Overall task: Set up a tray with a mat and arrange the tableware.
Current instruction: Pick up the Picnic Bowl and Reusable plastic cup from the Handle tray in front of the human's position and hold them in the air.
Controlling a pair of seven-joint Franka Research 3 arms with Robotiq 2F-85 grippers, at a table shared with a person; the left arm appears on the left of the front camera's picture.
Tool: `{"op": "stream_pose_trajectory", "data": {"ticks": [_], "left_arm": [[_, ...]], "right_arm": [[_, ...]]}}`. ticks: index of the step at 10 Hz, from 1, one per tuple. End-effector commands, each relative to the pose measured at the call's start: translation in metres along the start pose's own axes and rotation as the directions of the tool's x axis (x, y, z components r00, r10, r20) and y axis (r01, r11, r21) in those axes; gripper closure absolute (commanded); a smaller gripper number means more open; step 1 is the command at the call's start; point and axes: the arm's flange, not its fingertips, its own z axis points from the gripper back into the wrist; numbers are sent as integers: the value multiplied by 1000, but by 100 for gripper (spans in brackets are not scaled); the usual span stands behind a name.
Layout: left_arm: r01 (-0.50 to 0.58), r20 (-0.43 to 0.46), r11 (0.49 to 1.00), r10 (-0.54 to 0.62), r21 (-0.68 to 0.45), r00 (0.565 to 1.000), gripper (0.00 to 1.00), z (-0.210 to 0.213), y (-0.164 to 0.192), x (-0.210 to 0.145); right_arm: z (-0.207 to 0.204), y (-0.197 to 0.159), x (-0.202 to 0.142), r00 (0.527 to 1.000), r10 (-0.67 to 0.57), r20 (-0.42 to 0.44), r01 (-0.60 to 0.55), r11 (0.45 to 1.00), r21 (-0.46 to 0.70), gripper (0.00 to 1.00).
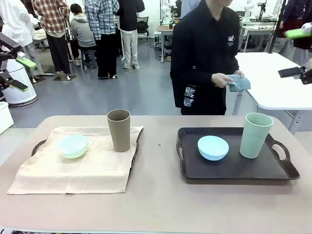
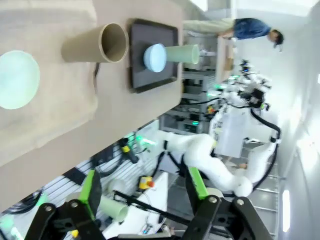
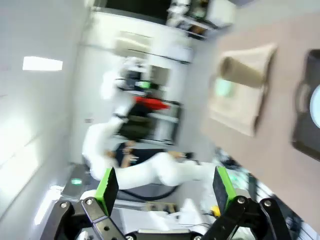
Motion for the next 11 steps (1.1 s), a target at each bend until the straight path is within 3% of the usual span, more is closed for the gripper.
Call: {"op": "stream_pose_trajectory", "data": {"ticks": [1,2,3,5,8,9,10,11], "left_arm": [[11,55,978,0,-210,999,0,-23,8,-2],[-8,18,973,12,-229,1000,2,-49,11,-1],[-18,3,972,19,-233,1000,0,-71,10,-9],[45,59,977,-34,-208,998,0,-80,8,-19],[215,245,931,-145,-294,959,0,-73,7,-39],[221,282,925,-132,-309,950,0,-73,5,-48],[155,259,951,-84,-267,962,0,-72,2,-49],[175,212,944,-117,-281,970,0,-64,1,-33]], "right_arm": [[-9,-24,-8,997,-82,-6,82,991,105,0],[-19,-25,-5,992,-129,-3,129,992,10,0],[1,-12,-7,999,-34,7,33,995,91,0],[1,-12,-7,999,-34,7,33,995,91,0],[9,-25,-10,994,-111,23,109,991,78,0],[17,-34,-10,989,-141,42,137,986,89,0],[23,-40,-9,984,-168,60,162,983,83,0],[26,-43,-6,980,-186,67,181,980,79,0]]}}
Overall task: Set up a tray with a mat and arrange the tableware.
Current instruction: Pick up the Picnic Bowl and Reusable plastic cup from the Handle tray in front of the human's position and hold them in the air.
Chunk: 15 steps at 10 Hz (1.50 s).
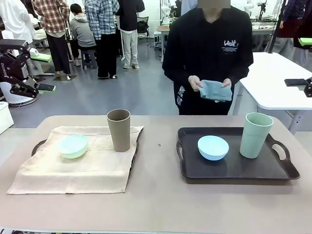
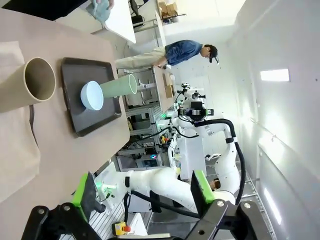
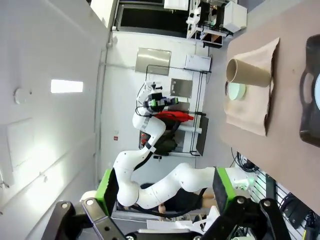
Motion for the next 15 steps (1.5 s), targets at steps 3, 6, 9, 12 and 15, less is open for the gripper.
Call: {"op": "stream_pose_trajectory", "data": {"ticks": [3,6,9,12,15], "left_arm": [[-5,-31,1000,5,3,999,0,-3,1,10],[-5,-31,1000,5,3,999,0,-3,1,10],[-5,-31,1000,5,3,999,0,-3,1,10],[-5,-31,1000,5,3,999,0,-3,1,10],[-5,-31,1000,5,3,999,0,-3,1,10]], "right_arm": [[-6,7,-3,1000,24,-18,-24,1000,-1,0],[-6,7,-3,1000,24,-18,-24,1000,-1,0],[-6,7,-3,1000,24,-18,-24,1000,-1,0],[-6,7,-3,1000,24,-18,-24,1000,-1,0],[-6,7,-3,1000,24,-18,-24,1000,-1,0]]}}
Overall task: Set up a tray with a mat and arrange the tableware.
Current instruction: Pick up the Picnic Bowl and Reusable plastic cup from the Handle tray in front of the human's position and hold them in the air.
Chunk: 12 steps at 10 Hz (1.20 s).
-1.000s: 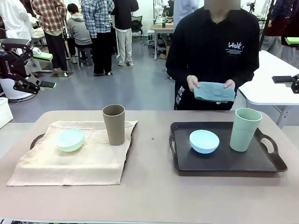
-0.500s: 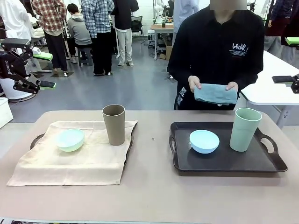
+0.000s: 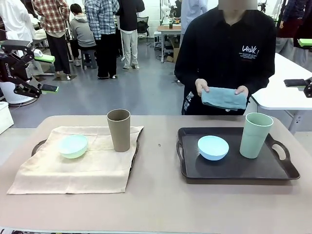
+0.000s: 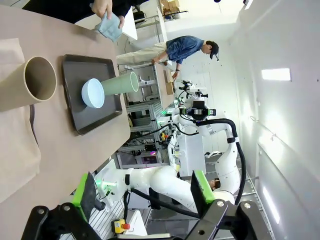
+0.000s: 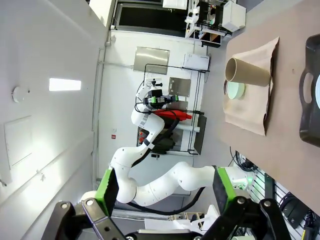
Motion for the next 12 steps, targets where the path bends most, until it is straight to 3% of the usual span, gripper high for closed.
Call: {"op": "stream_pose_trajectory", "data": {"ticks": [1,8,9,10,11,12], "left_arm": [[6,-9,1000,-6,0,1000,0,3,-2,2],[0,0,1000,0,0,1000,0,0,0,0],[181,-7,975,-181,133,983,0,-25,-38,12],[337,-52,914,-334,228,941,0,-56,-77,16],[474,-112,819,-465,323,878,0,-92,-109,15],[597,-214,683,-564,422,797,0,-131,-131,14]], "right_arm": [[-1,2,0,1000,7,-4,-7,1000,9,0],[0,0,0,1000,0,0,0,1000,0,0],[11,12,2,1000,26,8,-25,995,-97,0],[27,27,4,996,90,6,-85,959,-271,0],[40,40,5,985,172,-12,-163,906,-392,0],[51,44,9,965,250,-75,-251,812,-527,0]]}}
